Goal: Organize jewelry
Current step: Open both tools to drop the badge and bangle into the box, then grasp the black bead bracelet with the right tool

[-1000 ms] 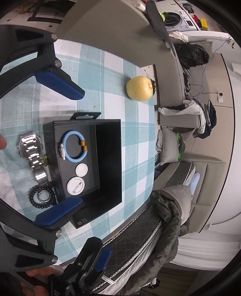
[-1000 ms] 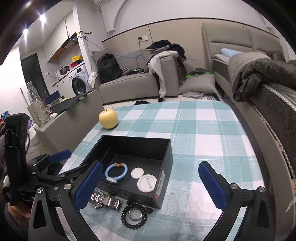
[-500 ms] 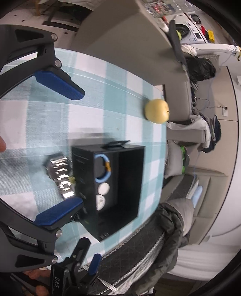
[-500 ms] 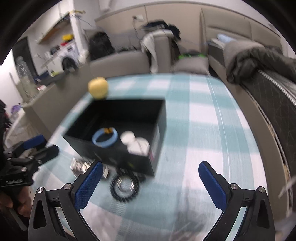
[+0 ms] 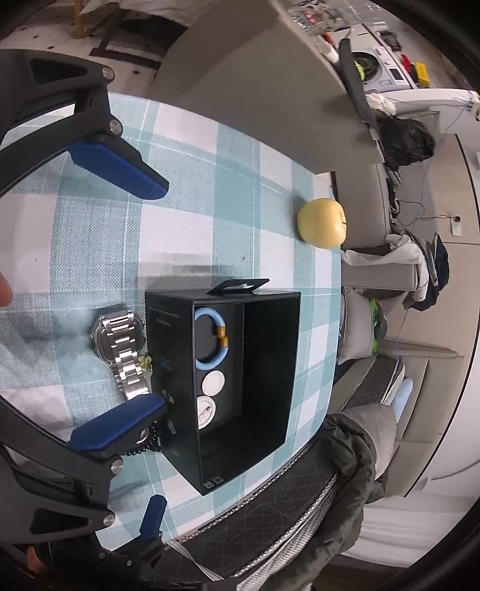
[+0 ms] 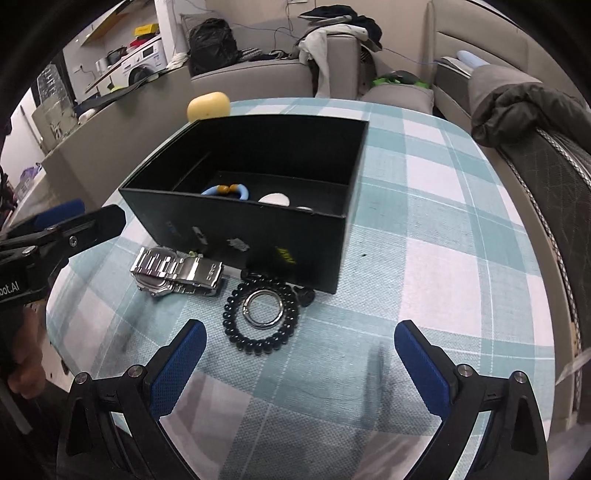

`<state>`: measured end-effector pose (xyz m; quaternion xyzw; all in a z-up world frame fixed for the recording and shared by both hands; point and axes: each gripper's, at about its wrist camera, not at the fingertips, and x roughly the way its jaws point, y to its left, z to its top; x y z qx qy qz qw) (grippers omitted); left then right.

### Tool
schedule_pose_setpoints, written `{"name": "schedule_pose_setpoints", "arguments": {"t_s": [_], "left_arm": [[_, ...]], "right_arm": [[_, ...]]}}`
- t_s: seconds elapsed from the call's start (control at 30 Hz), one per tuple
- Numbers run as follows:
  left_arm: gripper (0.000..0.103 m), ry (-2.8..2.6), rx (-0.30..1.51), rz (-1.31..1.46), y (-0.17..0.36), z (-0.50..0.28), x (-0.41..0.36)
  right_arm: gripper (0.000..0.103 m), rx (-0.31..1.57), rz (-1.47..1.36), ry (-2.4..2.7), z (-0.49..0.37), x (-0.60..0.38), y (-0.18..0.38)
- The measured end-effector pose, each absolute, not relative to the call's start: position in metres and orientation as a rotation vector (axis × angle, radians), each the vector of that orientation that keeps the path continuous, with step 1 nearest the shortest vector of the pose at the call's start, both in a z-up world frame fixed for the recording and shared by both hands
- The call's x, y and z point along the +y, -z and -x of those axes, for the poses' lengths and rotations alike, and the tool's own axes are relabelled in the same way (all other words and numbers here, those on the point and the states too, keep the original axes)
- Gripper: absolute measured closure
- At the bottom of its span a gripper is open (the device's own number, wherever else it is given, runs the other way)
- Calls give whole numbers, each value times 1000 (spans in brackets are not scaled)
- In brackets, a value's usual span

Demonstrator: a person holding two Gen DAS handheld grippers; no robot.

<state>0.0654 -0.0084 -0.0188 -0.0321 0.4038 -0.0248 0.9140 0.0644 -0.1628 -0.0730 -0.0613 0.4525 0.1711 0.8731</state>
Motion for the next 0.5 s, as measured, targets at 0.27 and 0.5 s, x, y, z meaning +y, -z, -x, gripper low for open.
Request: {"name": "schedule_pose_setpoints", "arguments": {"t_s": [0.27,0.5], "left_arm": [[1,39,866,100,23,-68,-1],[1,42,867,147,25,-67,7]], "right_arm": [[8,918,211,-376,-57,-147,74],[12,914,222,-381,-53,-145,76]]}}
